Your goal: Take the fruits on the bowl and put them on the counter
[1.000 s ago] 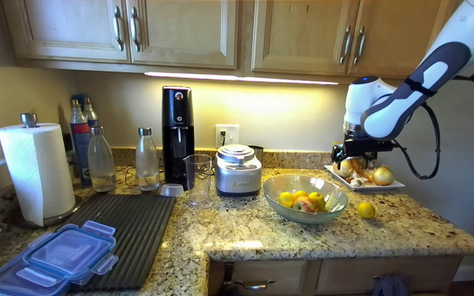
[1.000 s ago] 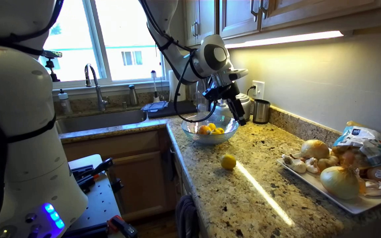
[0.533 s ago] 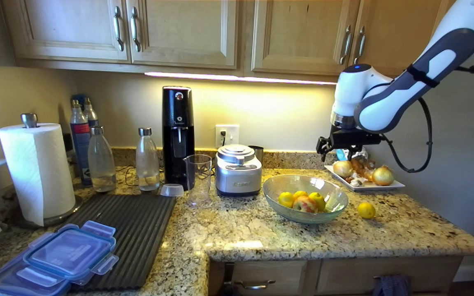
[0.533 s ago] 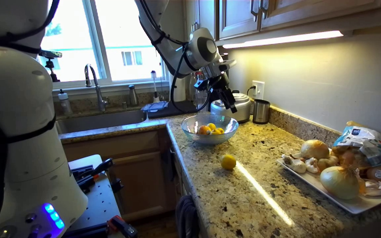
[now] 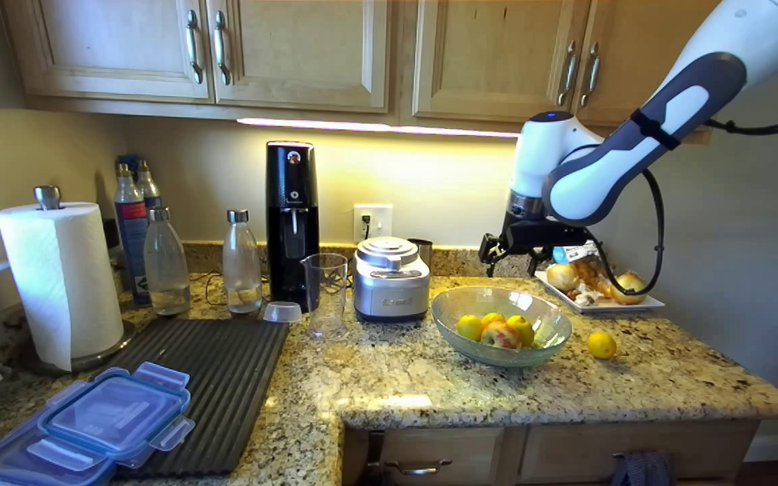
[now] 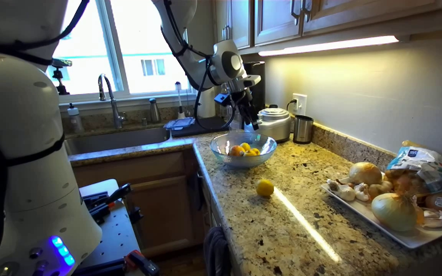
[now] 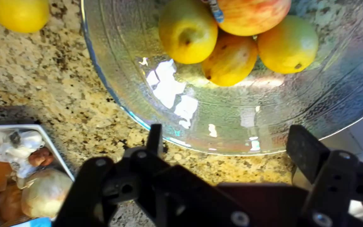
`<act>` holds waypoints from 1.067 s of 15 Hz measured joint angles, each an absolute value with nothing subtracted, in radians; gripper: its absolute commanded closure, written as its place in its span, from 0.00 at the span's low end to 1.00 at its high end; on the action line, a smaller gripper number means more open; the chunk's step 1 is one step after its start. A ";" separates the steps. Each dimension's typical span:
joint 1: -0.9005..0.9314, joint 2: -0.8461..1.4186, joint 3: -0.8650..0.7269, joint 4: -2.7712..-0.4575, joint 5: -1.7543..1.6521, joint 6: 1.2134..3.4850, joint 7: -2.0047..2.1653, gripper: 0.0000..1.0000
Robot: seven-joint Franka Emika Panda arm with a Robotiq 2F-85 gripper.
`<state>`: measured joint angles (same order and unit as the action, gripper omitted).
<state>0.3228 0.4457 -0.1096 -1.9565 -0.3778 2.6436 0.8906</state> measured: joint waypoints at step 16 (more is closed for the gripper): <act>0.270 0.762 0.000 -1.631 -0.215 2.504 0.155 0.00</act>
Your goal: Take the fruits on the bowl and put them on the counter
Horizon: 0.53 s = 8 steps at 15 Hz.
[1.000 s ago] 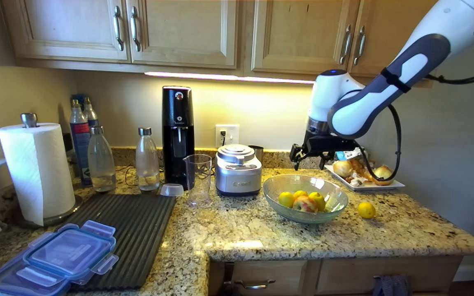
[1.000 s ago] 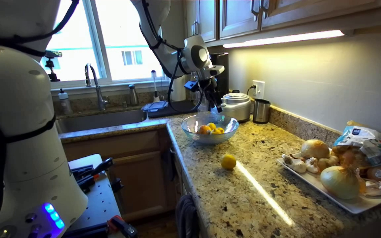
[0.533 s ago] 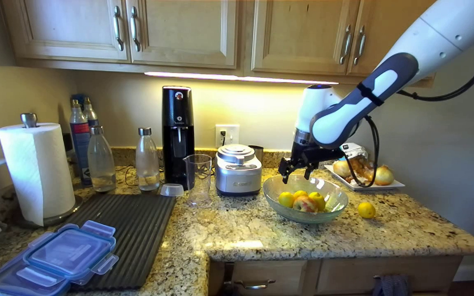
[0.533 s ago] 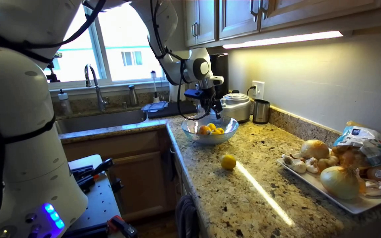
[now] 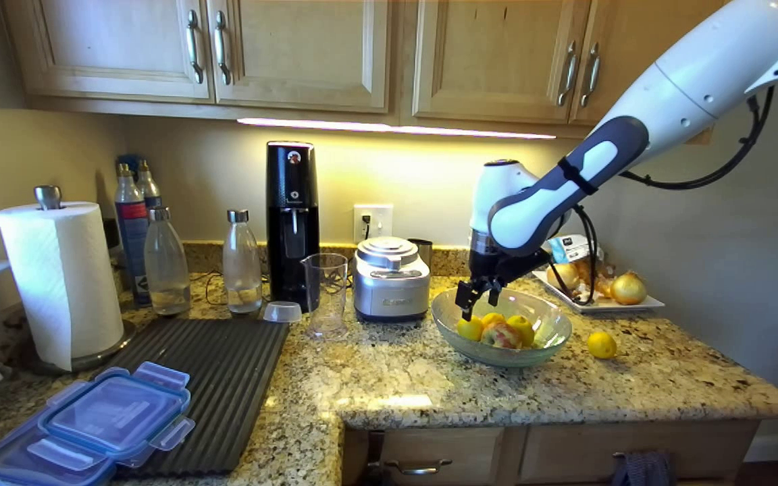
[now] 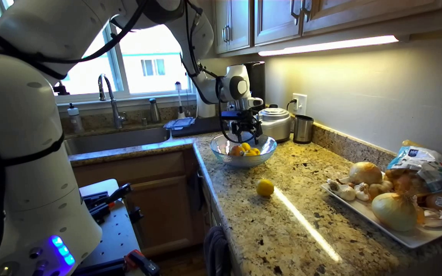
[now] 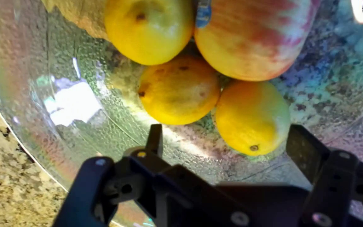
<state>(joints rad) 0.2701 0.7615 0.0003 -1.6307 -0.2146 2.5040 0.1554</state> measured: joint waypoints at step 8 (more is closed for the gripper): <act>0.268 0.866 0.033 -1.496 -0.215 2.423 -0.018 0.00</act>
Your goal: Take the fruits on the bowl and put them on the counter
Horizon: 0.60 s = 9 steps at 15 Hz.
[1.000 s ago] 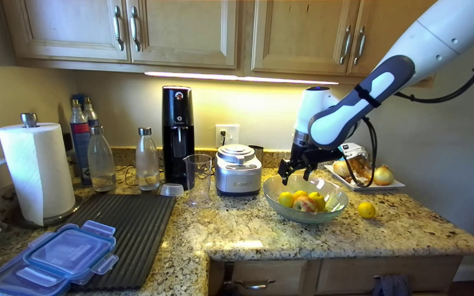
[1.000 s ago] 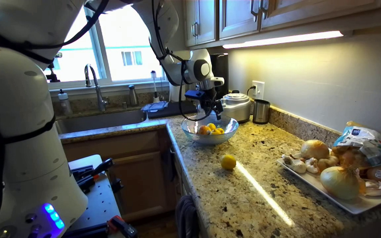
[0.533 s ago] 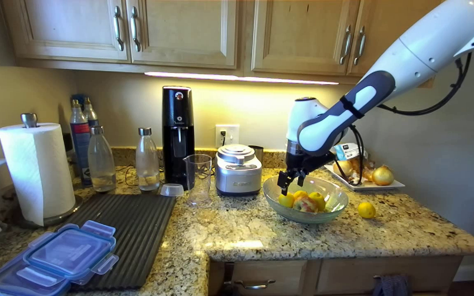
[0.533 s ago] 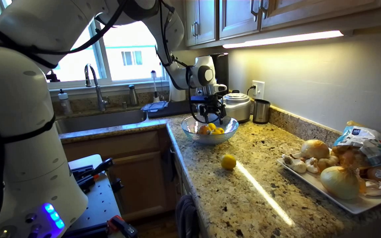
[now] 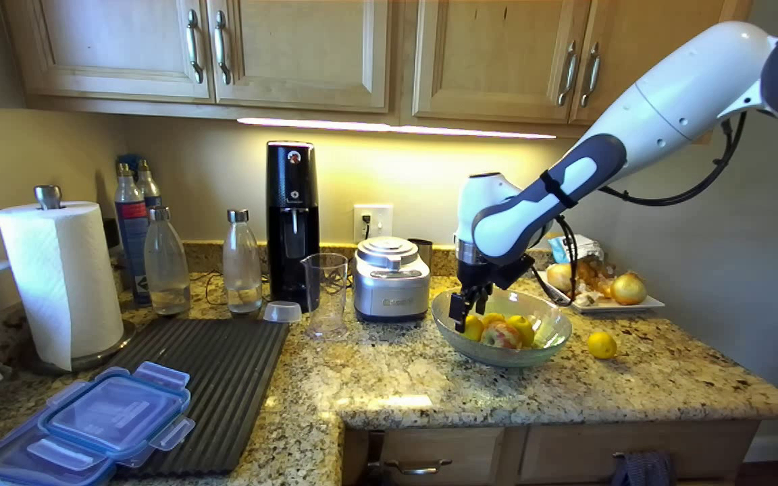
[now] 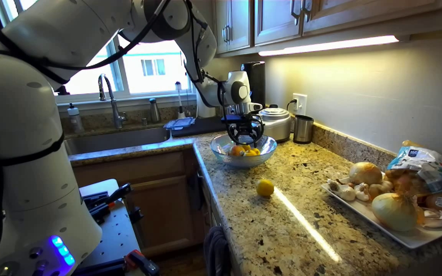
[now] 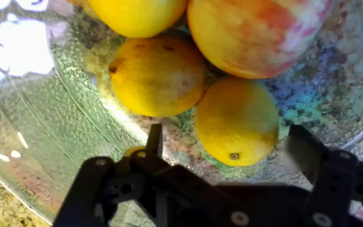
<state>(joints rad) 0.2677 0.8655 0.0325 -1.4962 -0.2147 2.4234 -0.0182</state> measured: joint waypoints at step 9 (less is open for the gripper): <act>0.261 0.887 0.062 -1.472 -0.212 2.378 -0.041 0.41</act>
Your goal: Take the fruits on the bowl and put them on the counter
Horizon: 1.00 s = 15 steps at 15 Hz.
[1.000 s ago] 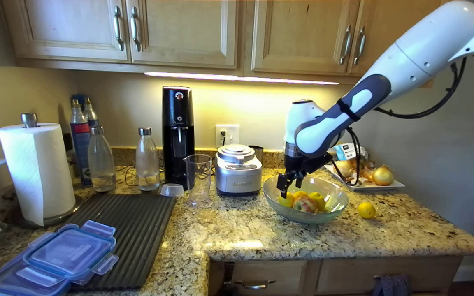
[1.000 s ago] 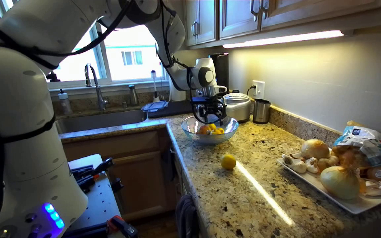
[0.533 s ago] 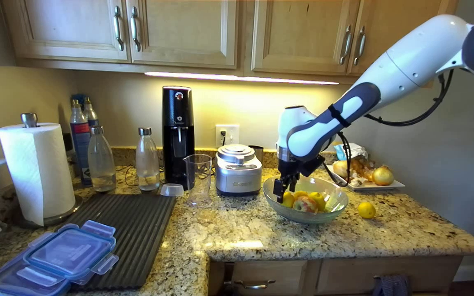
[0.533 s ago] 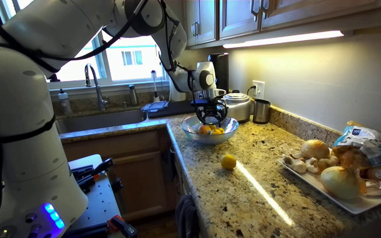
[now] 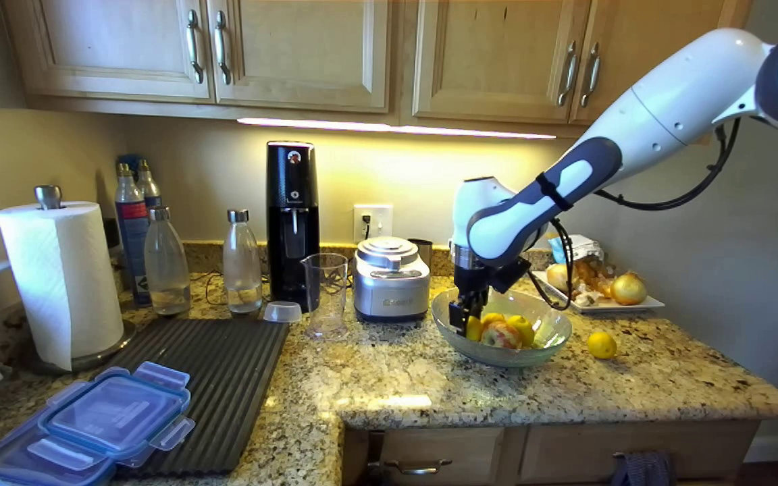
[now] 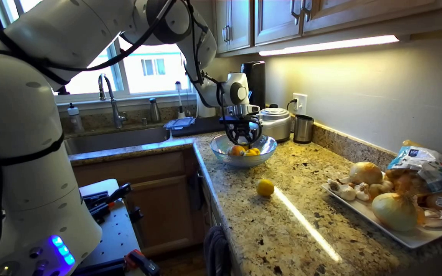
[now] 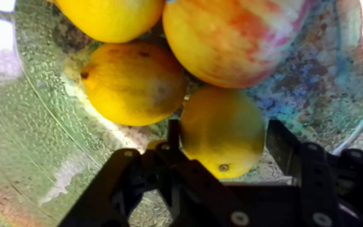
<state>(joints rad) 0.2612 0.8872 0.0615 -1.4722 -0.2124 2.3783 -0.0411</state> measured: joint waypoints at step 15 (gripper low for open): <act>0.226 0.816 0.050 -1.476 -0.209 2.376 -0.026 0.59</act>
